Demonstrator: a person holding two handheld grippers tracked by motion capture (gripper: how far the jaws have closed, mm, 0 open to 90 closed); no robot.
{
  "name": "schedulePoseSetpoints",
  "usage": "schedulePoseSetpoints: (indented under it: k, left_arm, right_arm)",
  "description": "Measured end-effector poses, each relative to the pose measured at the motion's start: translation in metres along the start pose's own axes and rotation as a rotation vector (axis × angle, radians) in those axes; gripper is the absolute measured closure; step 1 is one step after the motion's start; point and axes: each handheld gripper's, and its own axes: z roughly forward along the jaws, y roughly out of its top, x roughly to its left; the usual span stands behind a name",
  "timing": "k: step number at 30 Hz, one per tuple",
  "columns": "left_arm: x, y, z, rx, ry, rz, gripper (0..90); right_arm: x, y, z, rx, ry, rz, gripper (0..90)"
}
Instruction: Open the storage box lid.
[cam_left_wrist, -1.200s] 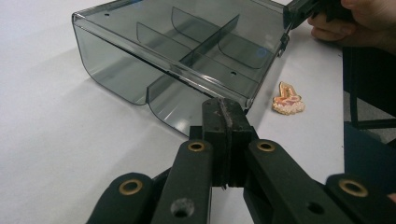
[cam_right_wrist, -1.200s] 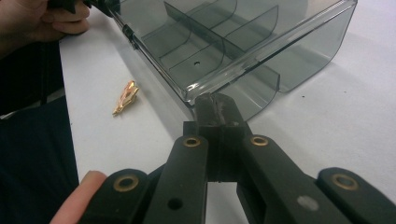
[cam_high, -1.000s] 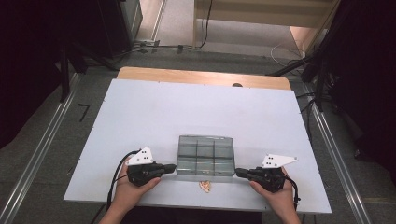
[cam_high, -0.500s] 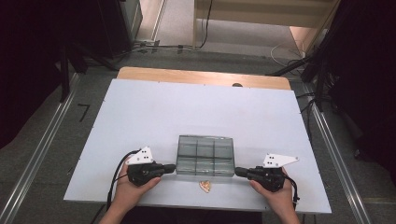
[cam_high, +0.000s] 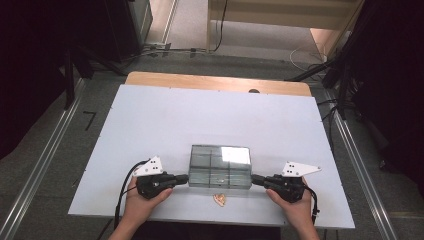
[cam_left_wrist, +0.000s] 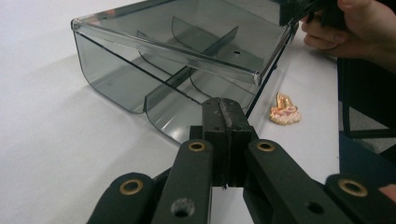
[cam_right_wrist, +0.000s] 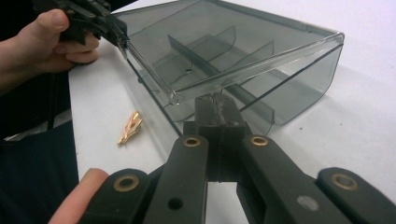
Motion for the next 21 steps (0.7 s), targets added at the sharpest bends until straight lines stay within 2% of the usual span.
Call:
schedulePoseSetpoints:
  k: [4, 6, 11, 21]
  left_arm:
    - [0.0, 0.003, 0.0, -0.016, 0.004, 0.0, 89.5]
    - [0.001, 0.006, 0.0, -0.032, -0.008, -0.01, 89.5]
    - [-0.003, 0.014, 0.002, -0.033, -0.017, 0.016, 89.6]
    - [0.003, 0.03, 0.001, -0.077, -0.005, 0.025, 89.6]
  right_arm:
    - [-0.001, 0.004, 0.001, -0.023, -0.005, 0.006, 88.6]
    - [-0.002, 0.006, 0.001, -0.032, -0.008, 0.009, 88.6]
    - [-0.001, 0.012, 0.002, -0.048, -0.018, 0.019, 88.6]
    - [0.002, 0.027, 0.001, -0.068, -0.039, 0.017, 88.6]
